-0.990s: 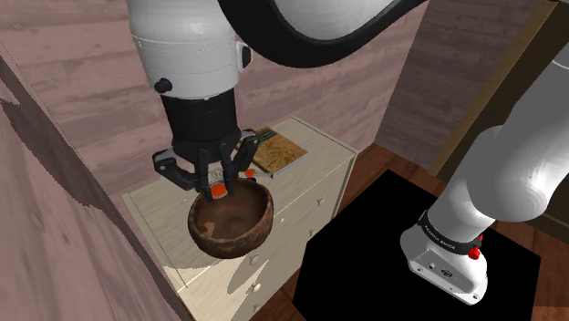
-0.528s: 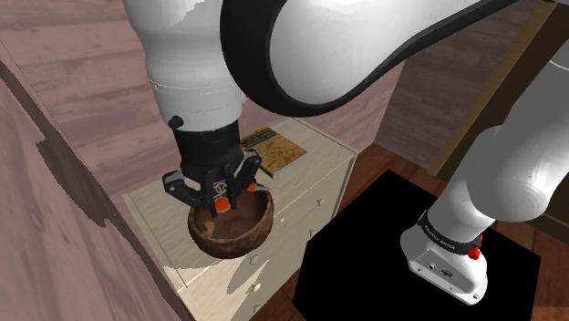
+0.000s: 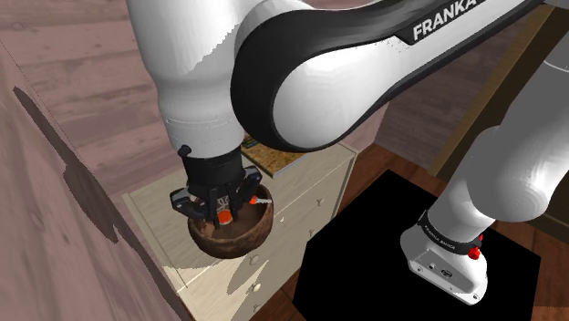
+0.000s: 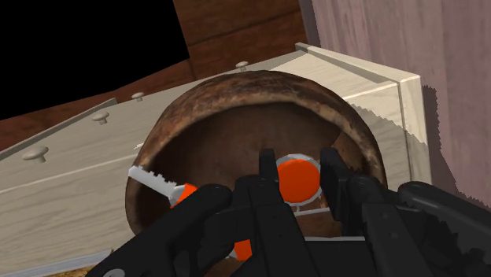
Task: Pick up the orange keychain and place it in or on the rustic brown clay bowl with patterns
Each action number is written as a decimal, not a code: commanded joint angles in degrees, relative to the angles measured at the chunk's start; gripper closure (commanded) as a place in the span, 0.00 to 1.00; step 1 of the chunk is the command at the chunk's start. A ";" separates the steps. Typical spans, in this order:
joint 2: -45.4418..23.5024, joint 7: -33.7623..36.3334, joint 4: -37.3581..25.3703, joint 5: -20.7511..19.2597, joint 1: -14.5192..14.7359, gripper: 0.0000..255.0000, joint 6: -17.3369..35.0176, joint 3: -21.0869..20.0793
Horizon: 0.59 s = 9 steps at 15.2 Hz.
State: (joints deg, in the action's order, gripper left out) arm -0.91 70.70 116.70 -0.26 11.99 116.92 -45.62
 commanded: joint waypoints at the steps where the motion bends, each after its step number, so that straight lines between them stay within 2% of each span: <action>1: -0.06 0.05 0.09 -0.05 0.01 1.00 0.14 -0.01; 5: -0.06 0.05 0.09 -0.05 0.01 1.00 0.14 -0.01; 6: -0.07 0.05 0.08 -0.05 0.01 0.00 0.14 -0.01; 9: -0.06 0.05 0.08 -0.05 0.01 0.00 0.14 -0.01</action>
State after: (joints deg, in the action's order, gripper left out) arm -0.97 70.75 116.78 -0.31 12.00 117.06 -45.63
